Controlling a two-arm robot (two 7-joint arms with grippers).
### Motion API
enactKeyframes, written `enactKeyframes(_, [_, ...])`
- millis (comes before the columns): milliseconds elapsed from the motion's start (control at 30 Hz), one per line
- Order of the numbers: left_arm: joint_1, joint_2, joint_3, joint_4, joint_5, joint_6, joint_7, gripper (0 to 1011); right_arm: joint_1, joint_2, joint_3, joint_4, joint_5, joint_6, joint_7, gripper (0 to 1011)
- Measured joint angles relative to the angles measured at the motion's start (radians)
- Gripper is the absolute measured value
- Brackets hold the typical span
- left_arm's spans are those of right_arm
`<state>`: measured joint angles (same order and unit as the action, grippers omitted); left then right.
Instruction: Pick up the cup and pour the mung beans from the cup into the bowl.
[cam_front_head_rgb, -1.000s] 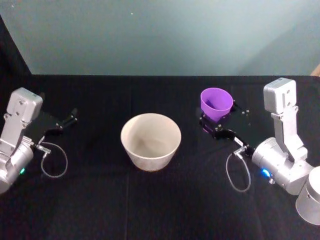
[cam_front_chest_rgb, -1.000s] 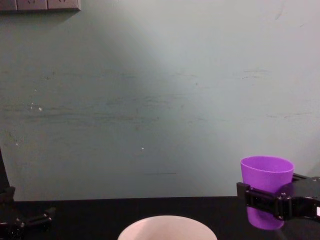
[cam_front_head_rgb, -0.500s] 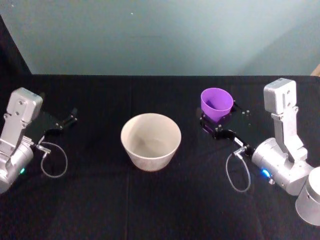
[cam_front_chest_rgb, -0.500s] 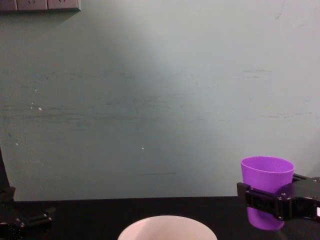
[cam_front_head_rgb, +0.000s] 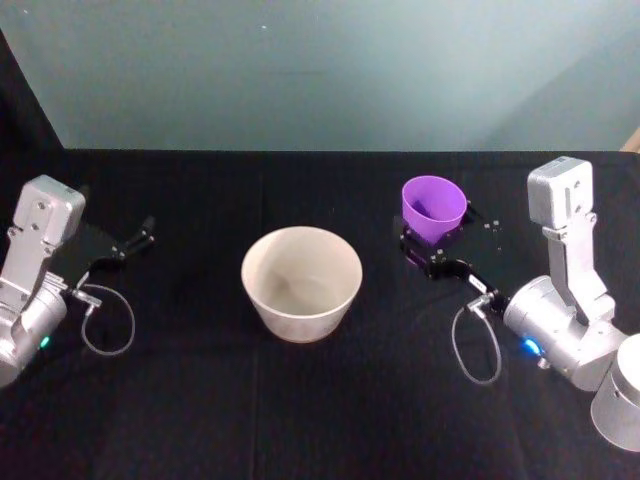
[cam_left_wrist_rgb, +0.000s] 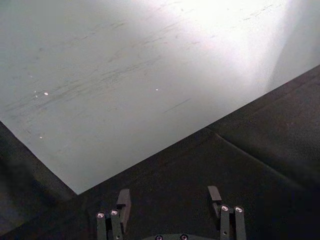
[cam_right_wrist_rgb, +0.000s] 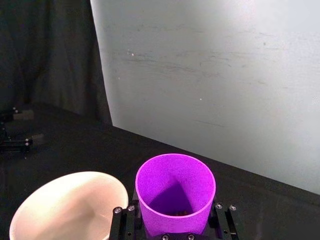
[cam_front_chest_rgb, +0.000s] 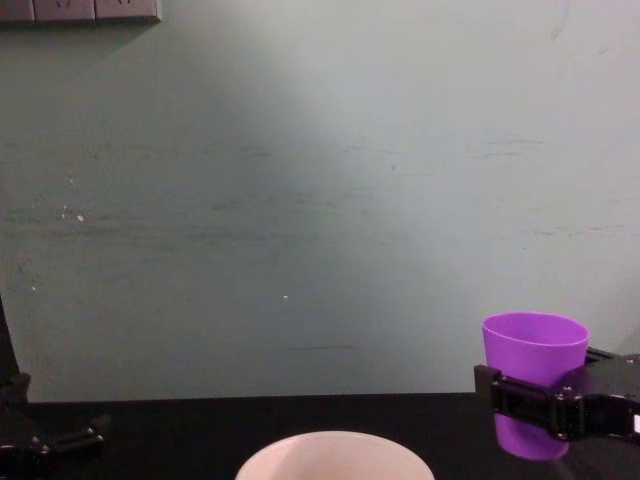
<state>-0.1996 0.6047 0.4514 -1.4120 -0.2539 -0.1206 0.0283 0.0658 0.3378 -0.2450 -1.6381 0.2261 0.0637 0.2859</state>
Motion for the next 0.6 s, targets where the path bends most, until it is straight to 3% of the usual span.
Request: enactKeyframes(600, [0.000, 0.000, 0.000, 0.000, 0.000, 0.000, 0.000, 1000, 0.000, 0.000, 0.000, 0.000, 0.000, 0.000, 0.000, 715])
